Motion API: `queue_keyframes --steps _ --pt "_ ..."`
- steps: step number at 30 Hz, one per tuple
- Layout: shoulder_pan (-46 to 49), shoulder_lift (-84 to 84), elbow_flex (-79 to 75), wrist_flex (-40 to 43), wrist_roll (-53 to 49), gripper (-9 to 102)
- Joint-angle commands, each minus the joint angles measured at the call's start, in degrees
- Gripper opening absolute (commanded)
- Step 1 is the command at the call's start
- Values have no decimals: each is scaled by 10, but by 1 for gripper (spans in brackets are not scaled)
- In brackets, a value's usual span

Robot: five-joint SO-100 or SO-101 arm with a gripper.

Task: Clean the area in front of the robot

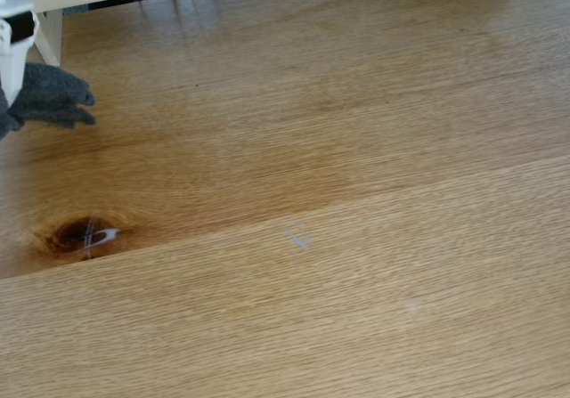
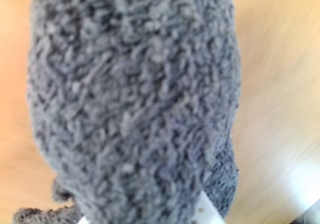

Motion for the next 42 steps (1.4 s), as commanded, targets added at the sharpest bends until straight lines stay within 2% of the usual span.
queue_keyframes --steps 1,6,9,11,15,19,30,34,42 --pt "-115 198 -30 33 34 0" --pt "-283 251 -30 77 61 0" --pt "-387 244 -30 74 70 0" --pt "-446 212 -30 36 79 0" --pt "-536 100 -38 -105 69 0" --pt "-594 -31 -113 -168 75 0" --pt "-599 -365 -398 -236 109 0" --pt "-594 -453 -471 -221 53 0" --pt "-539 -604 -610 -259 -39 0"
